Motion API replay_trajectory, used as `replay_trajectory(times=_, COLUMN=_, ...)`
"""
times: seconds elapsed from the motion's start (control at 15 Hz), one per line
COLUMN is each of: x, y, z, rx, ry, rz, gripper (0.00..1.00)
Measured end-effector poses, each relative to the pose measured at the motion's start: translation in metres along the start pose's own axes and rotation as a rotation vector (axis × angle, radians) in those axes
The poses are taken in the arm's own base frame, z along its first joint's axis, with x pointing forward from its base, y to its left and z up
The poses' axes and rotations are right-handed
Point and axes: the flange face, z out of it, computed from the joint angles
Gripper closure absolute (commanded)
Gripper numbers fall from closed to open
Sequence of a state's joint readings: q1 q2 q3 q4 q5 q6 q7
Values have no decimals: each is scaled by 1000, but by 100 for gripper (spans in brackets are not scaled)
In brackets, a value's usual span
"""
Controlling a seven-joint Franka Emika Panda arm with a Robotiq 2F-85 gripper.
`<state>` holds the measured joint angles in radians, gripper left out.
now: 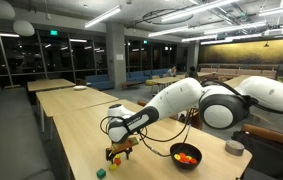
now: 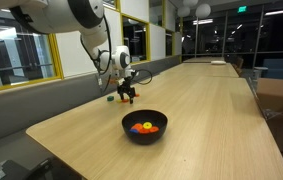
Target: Pick up the orange objects from the table and put them in the bowl
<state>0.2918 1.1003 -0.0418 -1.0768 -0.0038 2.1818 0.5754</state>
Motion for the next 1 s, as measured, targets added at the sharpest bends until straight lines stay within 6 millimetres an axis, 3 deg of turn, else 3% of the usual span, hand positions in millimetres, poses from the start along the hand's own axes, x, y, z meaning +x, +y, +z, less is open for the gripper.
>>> replay_trajectory(times=1.0, x=3, y=-2, z=-2, rx=23, ry=21, rz=4, gripper=0)
